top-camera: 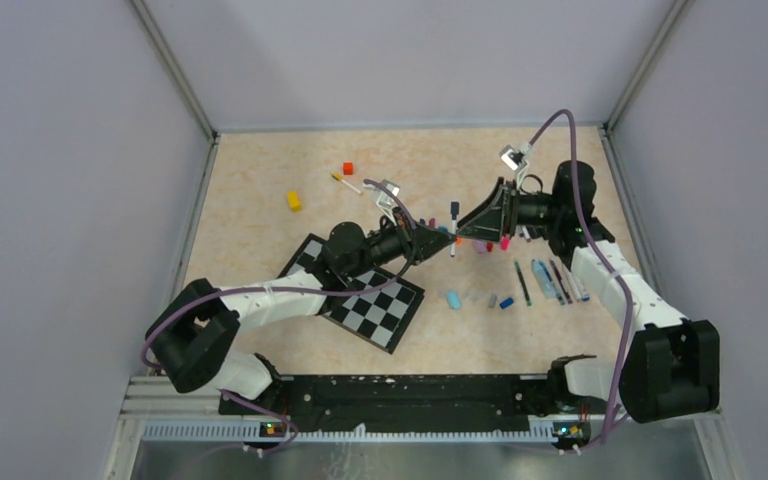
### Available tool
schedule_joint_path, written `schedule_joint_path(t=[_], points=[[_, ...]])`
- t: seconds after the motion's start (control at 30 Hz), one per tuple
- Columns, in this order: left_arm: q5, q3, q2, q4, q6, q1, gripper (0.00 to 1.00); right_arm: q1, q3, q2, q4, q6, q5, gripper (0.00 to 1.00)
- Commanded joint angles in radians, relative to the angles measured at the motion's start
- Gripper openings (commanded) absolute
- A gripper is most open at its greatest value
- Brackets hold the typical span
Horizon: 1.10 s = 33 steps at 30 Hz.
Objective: Open the pen caps
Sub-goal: Pick up the pen from the center of the board.
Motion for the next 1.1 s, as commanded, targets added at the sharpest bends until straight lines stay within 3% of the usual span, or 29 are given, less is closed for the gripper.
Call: schedule_joint_path(t=[0.0, 0.43, 0.73, 0.83, 0.9, 1.07], points=[[0.009, 0.026, 0.009, 0.063, 0.015, -0.01, 0.0, 0.027, 0.035, 0.005, 0.045, 0.048, 0.018, 0.51], [0.011, 0.02, 0.016, 0.088, 0.01, -0.016, 0.0, 0.04, -0.002, 0.023, 0.133, 0.125, 0.036, 0.34], [0.014, 0.015, 0.014, 0.103, 0.011, -0.016, 0.0, 0.058, -0.017, 0.032, 0.124, 0.118, 0.046, 0.28], [0.013, 0.015, 0.012, 0.101, 0.012, -0.016, 0.0, 0.063, -0.018, 0.032, 0.123, 0.115, 0.046, 0.19], [0.017, 0.018, 0.012, 0.102, 0.013, -0.016, 0.01, 0.065, -0.016, 0.032, 0.132, 0.116, 0.041, 0.03], [0.042, 0.03, -0.014, 0.056, 0.063, -0.015, 0.25, 0.064, -0.014, 0.012, 0.142, 0.09, 0.017, 0.0]])
